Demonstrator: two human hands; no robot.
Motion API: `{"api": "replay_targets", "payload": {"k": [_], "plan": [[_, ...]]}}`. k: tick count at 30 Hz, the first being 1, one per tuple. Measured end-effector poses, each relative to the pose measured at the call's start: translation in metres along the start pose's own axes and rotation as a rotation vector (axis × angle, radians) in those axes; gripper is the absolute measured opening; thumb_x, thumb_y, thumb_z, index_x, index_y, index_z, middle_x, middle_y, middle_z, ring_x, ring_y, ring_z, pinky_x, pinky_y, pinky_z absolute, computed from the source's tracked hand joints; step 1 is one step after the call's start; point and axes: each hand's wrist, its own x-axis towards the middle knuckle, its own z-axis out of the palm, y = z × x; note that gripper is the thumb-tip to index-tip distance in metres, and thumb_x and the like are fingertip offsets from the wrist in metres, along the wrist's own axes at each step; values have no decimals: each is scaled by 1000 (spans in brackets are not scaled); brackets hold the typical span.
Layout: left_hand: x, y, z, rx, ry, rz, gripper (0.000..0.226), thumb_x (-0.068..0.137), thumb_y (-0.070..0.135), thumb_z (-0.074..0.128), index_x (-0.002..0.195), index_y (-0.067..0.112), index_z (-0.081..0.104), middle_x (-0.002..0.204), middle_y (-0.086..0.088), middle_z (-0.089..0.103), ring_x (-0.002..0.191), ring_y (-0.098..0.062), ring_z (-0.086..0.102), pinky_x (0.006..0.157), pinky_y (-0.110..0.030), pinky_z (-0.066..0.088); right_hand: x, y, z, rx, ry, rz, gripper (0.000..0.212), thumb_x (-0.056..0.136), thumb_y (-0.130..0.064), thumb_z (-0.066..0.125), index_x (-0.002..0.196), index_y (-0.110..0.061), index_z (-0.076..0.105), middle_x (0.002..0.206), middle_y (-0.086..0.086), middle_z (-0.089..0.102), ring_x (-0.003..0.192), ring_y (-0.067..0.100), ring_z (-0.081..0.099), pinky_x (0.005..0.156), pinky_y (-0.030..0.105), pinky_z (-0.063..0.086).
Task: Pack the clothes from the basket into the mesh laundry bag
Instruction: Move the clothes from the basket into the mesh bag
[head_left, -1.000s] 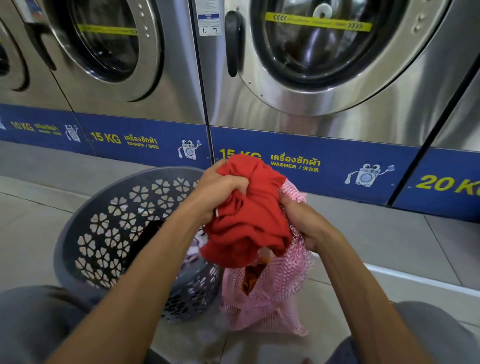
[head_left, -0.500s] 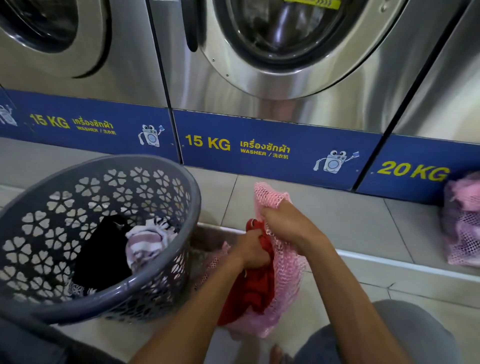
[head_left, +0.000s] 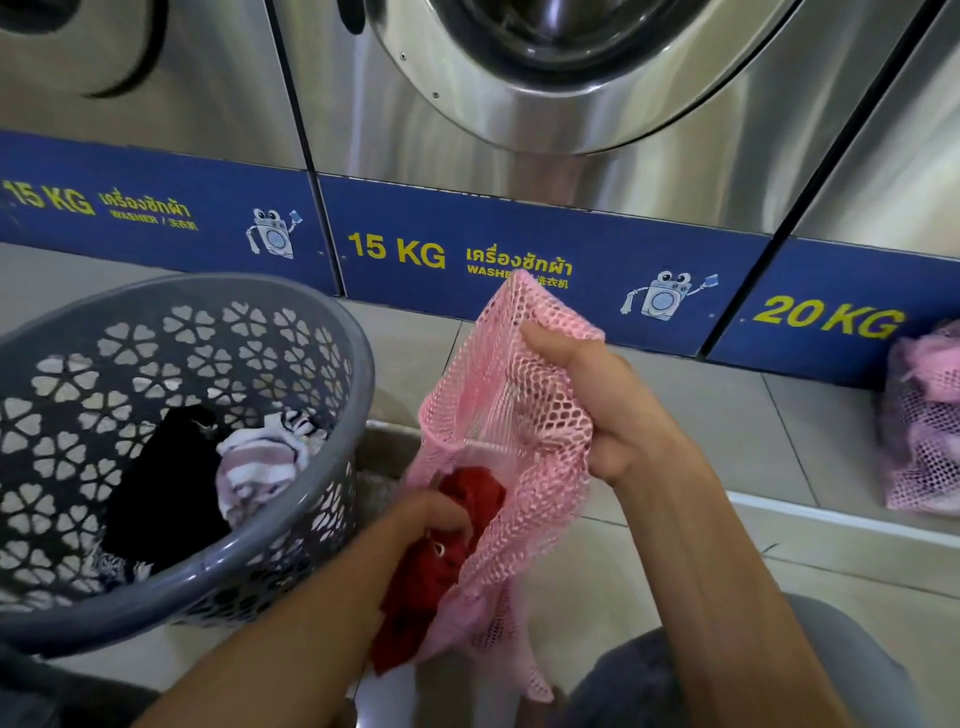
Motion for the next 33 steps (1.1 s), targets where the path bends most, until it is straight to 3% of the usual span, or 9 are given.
{"api": "replay_targets", "payload": {"k": [4,9,11,14,16,20,23,28,33], "plan": [[1,4,-43,-228,-164,-188,17,85,23,69,74,11,68,56,-5,70,47,-17,65,55,-26,57,-11,-9,-2,28,-91,-47,23,97,-31,59,90,-12,71,79,7,61,60,19,56,53,30,46],[24,-22,-43,-1006,122,1,19,94,21,53,89,9,66,101,-26,73,70,-24,69,70,-39,56,-8,5,-10,-1332,121,53,20,94,-19,54,88,-2,63,88,9,63,72,22,58,57,27,47],[28,-31,-30,-1021,233,-13,26,95,33,51,102,13,66,110,-20,69,91,-28,65,71,-40,55,-6,12,-15,-1483,181,138,15,95,-10,47,89,-2,57,100,13,61,85,28,58,64,29,45],[22,-40,-4,-671,196,-34,52,70,43,72,111,13,72,105,-9,74,99,-26,70,81,-39,59,0,13,-22,-1239,271,-27,51,96,-8,43,146,-12,50,153,10,50,126,28,57,105,33,44],[13,-53,8,-242,187,-24,57,59,45,76,109,17,73,108,-2,75,99,-21,70,90,-32,57,3,11,-22,-950,213,-147,66,97,-6,40,156,-36,37,162,-4,37,121,17,61,111,39,43],[-16,-66,18,344,23,-136,70,77,48,74,139,22,53,142,-4,57,125,-20,58,105,-28,46,1,8,-14,-379,-15,-103,65,99,1,38,140,-46,56,88,-6,75,55,7,63,51,22,54],[-17,-69,11,495,-2,-151,88,67,65,72,142,24,51,146,-4,54,127,-20,56,107,-32,46,8,10,-14,-381,-21,-108,58,100,1,39,129,-41,67,62,-6,67,49,10,52,47,21,47],[-30,-22,-15,353,186,174,93,55,75,63,138,34,52,138,3,61,116,-15,62,100,-26,48,19,17,-10,-480,102,-96,45,98,-2,48,116,-32,77,106,11,79,77,24,65,71,33,56],[-86,50,-37,759,544,364,46,85,41,62,125,18,56,119,-8,66,105,-29,64,88,-40,52,31,14,-12,-339,166,-194,58,102,-18,42,144,-57,43,148,1,53,98,20,63,72,32,56]]}}
